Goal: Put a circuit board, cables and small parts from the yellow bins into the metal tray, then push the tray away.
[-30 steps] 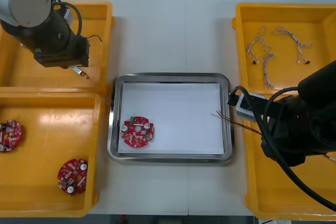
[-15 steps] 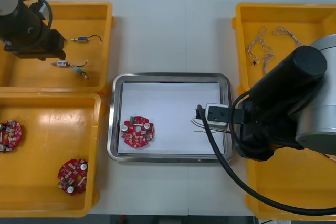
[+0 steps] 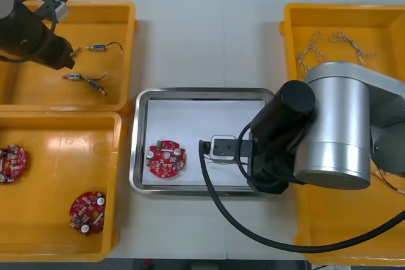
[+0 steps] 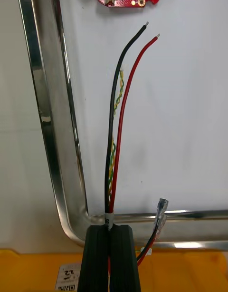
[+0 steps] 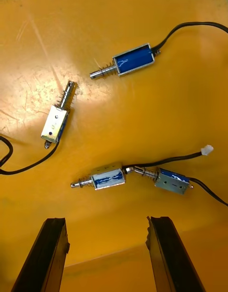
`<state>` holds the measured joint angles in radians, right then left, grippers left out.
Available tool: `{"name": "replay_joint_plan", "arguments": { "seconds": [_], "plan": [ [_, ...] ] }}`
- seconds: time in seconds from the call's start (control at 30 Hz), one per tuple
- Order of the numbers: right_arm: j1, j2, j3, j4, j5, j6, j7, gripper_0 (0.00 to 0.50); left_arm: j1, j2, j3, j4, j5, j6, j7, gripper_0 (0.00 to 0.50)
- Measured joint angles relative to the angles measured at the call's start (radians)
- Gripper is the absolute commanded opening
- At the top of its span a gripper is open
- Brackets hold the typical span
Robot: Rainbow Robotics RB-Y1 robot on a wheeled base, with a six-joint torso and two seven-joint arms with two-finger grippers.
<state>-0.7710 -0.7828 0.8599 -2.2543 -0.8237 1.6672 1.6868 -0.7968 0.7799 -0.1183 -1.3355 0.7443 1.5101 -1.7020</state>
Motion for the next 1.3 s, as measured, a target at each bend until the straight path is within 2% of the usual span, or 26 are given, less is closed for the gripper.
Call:
{"name": "replay_joint_plan", "arguments": {
  "seconds": [0.1,0.17,0.4,0.47,0.83,1.1,1.13,1.17,1.23,1.27,1.3],
  "plan": [
    [-0.001,0.002,0.034,0.017,0.018,-0.029,0.000,0.000,0.000,0.000,0.000,0.023,0.005,-0.029,-0.050,0.500],
    [-0.001,0.003,0.055,0.021,0.034,-0.043,0.000,0.000,0.000,0.000,0.000,0.045,0.015,-0.057,-0.133,0.500],
    [-0.001,0.005,0.126,0.056,0.081,-0.096,0.000,0.000,0.000,0.000,0.000,0.137,0.073,-0.130,-0.667,0.500],
    [-0.001,0.008,0.141,0.072,0.088,-0.112,0.000,0.000,0.000,0.000,0.000,0.145,0.080,-0.142,-0.768,0.500],
    [-0.001,0.041,0.189,0.165,0.149,-0.186,0.000,0.000,0.004,0.000,0.000,0.147,0.117,-0.168,-0.810,0.500],
    [-0.001,0.054,0.199,0.192,0.152,-0.190,0.000,0.001,0.024,0.000,0.000,0.147,0.137,-0.171,-0.898,0.500],
    [-0.001,0.054,0.199,0.192,0.152,-0.190,0.000,0.071,0.026,0.000,0.000,0.147,0.139,-0.171,-0.899,0.500],
    [-0.001,0.054,0.199,0.192,0.152,-0.190,0.000,0.108,0.029,0.000,0.000,0.147,0.141,-0.172,-0.899,0.500],
    [-0.001,0.054,0.199,0.192,0.152,-0.190,0.000,0.335,0.032,0.000,0.000,0.147,0.141,-0.173,-0.899,0.500],
    [-0.001,0.054,0.199,0.192,0.152,-0.190,0.000,0.375,0.034,0.000,0.000,0.147,0.141,-0.173,-0.899,0.500],
    [-0.001,0.054,0.199,0.192,0.151,-0.190,0.000,0.445,0.035,0.000,0.000,0.147,0.141,-0.173,-0.899,0.500]
  ]
}}
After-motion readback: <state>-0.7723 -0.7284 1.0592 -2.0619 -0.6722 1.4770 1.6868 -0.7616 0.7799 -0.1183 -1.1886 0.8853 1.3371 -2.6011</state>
